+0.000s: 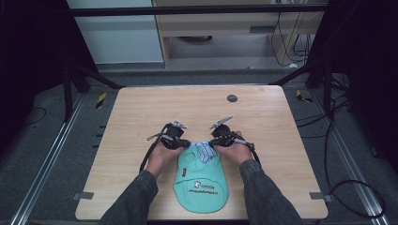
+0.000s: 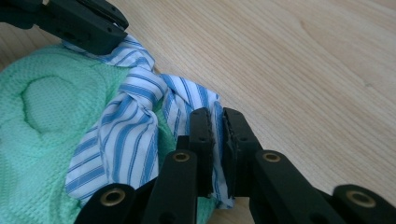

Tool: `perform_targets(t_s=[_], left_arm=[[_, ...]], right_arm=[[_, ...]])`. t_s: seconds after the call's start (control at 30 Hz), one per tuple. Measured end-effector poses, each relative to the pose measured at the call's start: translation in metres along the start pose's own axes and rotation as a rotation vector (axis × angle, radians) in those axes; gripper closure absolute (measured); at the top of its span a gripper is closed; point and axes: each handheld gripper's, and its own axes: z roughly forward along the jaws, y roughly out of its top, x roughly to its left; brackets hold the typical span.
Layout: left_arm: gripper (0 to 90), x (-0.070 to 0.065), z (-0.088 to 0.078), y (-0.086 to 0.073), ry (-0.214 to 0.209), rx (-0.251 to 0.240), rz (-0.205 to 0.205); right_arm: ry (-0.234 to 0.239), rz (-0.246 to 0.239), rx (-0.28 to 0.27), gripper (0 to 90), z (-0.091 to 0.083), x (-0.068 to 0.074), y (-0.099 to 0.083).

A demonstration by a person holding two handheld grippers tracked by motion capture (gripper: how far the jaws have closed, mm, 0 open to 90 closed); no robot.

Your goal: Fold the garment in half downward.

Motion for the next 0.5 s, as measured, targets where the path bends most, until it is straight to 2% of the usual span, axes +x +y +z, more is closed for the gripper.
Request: perform_targets(t_s=[0.17,0.3,0.33,0.5], left_arm=[[84.6,0.000,-0.012,0.004,-0.002,-0.022,0.019],[84.7,-0.002,-0.025,0.009,-0.007,-0.034,0.050],[84.7,-0.001,-0.027,0.009,-0.007,-0.034,0.055],[84.8,-0.001,-0.031,0.011,-0.018,-0.043,0.057]], right_arm=[[0.007,-0.017,-0.029,83.3,-0.008,0.002,0.001],[0.014,-0.023,-0.048,83.5,-0.017,0.005,0.003],[0.015,-0.039,-0.056,83.5,-0.019,0.006,0.004],[0.021,-0.040,-0.063,83.7,-0.025,0.007,0.006]])
